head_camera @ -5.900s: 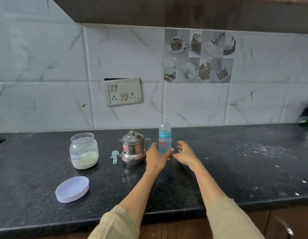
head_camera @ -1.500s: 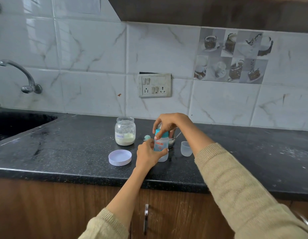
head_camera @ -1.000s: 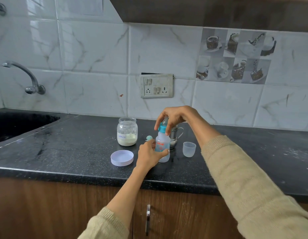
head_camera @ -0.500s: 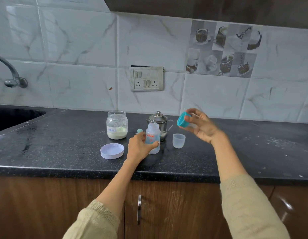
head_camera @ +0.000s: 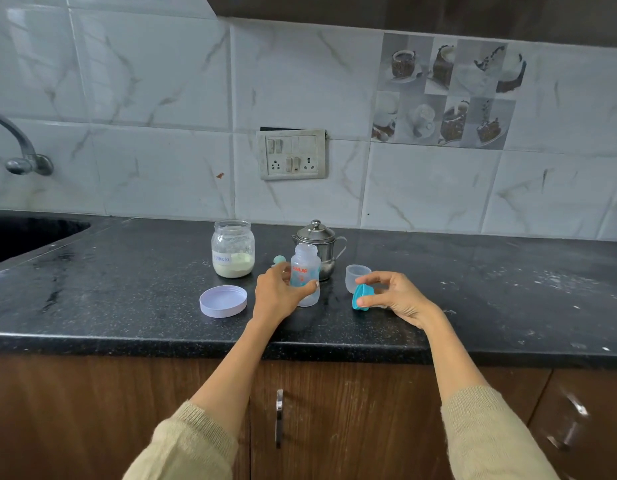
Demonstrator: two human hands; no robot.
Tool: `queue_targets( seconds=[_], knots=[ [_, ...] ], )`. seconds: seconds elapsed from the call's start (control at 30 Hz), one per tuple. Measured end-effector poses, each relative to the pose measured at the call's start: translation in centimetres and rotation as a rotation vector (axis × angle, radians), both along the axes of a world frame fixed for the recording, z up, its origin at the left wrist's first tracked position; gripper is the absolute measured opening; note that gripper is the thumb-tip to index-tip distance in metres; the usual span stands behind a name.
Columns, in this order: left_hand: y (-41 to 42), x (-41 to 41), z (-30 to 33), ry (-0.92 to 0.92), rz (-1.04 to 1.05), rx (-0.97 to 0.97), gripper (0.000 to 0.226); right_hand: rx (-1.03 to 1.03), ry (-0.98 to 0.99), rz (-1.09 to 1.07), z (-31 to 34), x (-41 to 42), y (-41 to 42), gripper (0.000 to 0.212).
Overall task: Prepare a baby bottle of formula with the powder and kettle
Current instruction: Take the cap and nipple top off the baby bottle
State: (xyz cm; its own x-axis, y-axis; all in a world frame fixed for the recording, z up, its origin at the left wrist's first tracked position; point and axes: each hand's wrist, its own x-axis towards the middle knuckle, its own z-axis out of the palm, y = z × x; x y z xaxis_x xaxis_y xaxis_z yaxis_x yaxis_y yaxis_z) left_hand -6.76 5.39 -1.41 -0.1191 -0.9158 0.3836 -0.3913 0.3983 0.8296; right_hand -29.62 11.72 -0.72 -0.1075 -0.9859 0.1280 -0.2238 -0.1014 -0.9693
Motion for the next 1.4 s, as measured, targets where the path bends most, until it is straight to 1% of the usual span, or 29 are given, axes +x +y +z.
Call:
queue_targets(
  seconds=[0.27,0.43,0.67,0.8,0.9,1.03,1.17,1.23,1.33,1.4],
  knots=[
    [0.2,0.1,-0.2,0.015,0.006,0.019,0.054,0.012,0.091,0.007,0.0,-0.1,0.2,0.041],
    [0.5,0.3,-0.3,0.029,-0.007,0.053,0.073,-0.036,0.032,0.001,0.4,0.0,1.0,0.047],
    [0.7,1.2,0.0,0.16,0.004,0.05,0.09,-0.067,-0.01,-0.005,2.3,-1.1,1.7,0.046],
    [0.7,2.3,1.3,0.309,0.038,0.014,0.088,-0.129,-0.012,-0.001,5.2,0.1,1.6,0.043],
    [0.1,3.7,3.1,0.369,0.096,-0.048,0.086,-0.187,0.025,0.027,7.9,2.4,0.7,0.04],
    [-1.3,5.7,4.9,0.338,0.175,-0.097,0.089,-0.257,0.156,0.036,11.1,6.8,-1.6,0.033],
    [-2.2,7.2,5.5,0.298,0.236,-0.072,0.092,-0.326,0.286,0.024,13.1,11.8,-4.5,0.032],
    [-2.4,7.9,5.5,0.266,0.255,-0.063,0.093,-0.317,0.383,0.002,13.5,14.0,-6.0,0.031],
    [-3.2,8.6,5.1,0.216,0.253,-0.033,0.093,-0.248,0.588,-0.065,13.0,16.8,-8.2,0.03],
    [-4.0,9.0,4.8,0.178,0.239,0.008,0.103,-0.21,0.697,-0.171,11.9,18.4,-9.5,0.029]
  ],
)
